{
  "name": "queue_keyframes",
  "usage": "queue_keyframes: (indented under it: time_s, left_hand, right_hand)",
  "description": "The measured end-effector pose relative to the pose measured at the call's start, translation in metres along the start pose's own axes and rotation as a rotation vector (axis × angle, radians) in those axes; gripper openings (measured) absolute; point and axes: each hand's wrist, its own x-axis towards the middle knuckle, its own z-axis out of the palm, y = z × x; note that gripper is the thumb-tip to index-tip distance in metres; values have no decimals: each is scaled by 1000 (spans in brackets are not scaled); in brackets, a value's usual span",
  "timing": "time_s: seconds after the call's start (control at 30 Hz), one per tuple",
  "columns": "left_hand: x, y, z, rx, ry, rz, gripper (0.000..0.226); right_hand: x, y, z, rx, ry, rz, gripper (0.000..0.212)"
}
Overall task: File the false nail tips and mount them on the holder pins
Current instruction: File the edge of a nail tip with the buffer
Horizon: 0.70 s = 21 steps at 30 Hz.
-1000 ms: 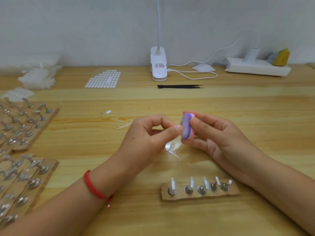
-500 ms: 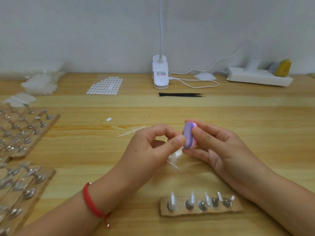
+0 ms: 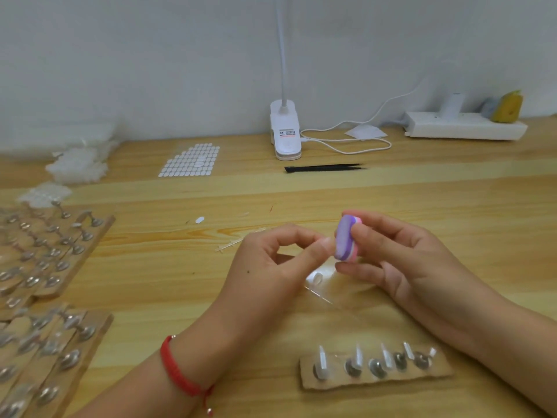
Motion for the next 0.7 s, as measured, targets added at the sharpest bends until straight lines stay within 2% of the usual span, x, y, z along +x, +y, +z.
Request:
queue_keyframes:
  time_s: [0.1, 0.27, 0.37, 0.5, 0.7]
  left_hand:
    - [1, 0, -1, 12, 44, 25, 18]
    - [-1, 1, 1, 21, -15, 32, 14]
    - [-1, 0, -1, 18, 19, 39, 15]
    - [-1, 1, 0, 38, -70, 45, 18]
    - [-2, -2, 0, 108, 31, 135, 15]
  right_hand:
    - [-2, -1, 3, -53, -65, 21, 28]
    - [0, -2, 0, 24, -6, 24, 29]
    - [-1, -2, 2, -46, -69, 47, 28]
    - [0, -3, 0, 13, -32, 38, 32]
    - [-2, -2, 2, -85, -136, 43, 32]
